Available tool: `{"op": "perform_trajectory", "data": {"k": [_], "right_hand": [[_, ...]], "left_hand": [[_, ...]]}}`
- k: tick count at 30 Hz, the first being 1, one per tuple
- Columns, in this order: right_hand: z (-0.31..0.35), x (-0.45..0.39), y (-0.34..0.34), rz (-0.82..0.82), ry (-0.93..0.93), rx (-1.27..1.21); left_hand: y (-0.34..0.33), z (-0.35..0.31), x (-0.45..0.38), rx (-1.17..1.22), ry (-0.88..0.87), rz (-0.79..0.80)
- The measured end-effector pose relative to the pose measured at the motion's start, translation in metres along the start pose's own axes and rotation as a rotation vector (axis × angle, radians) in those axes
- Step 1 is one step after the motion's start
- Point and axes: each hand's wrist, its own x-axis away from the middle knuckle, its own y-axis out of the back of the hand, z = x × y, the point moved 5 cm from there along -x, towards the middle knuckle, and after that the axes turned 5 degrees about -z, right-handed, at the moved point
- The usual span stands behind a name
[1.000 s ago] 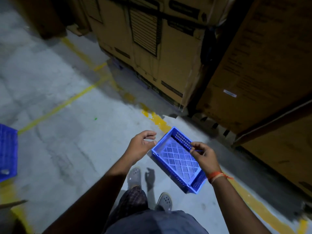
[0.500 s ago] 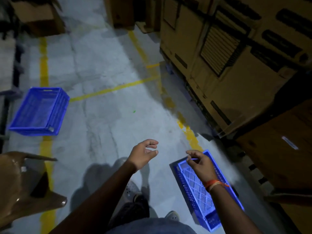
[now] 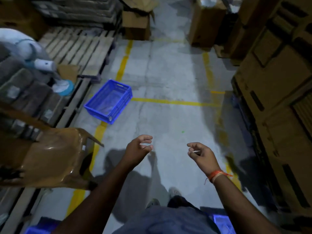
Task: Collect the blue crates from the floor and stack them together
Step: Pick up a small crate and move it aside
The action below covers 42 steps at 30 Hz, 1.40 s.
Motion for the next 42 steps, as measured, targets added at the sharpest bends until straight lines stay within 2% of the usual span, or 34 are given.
{"op": "perform_trajectory", "data": {"k": [3,7,12,16,20,27,35,42], "right_hand": [[0.027,-0.045,-0.037,0.095,0.029,0.011],[0.051,-0.104,-0.085,0.209,0.055,0.018],[0.068,-0.2,-0.13,0.296,0.07,0.026],[0.091,-0.282,-0.153,0.335,0.052,0.055],[0.128,-0.364,-0.176,0.401,0.128,0.12],[0.183,-0.468,-0.22,0.418,0.162,0.115],[0.204,-0.569,-0.31,0.51,0.133,0.205],[0.266,-0.668,-0.387,0.571,0.144,0.306]], "left_hand": [[0.032,0.011,-0.021,0.053,0.026,-0.105],[0.057,0.022,-0.06,0.048,0.073,-0.158],[0.079,0.021,-0.144,0.065,0.101,-0.228],[0.105,0.008,-0.211,0.03,0.145,-0.271],[0.139,-0.009,-0.278,0.033,0.137,-0.337],[0.185,-0.025,-0.357,0.058,0.151,-0.426],[0.246,0.003,-0.471,0.131,0.211,-0.471],[0.324,0.013,-0.566,0.175,0.264,-0.513]]}}
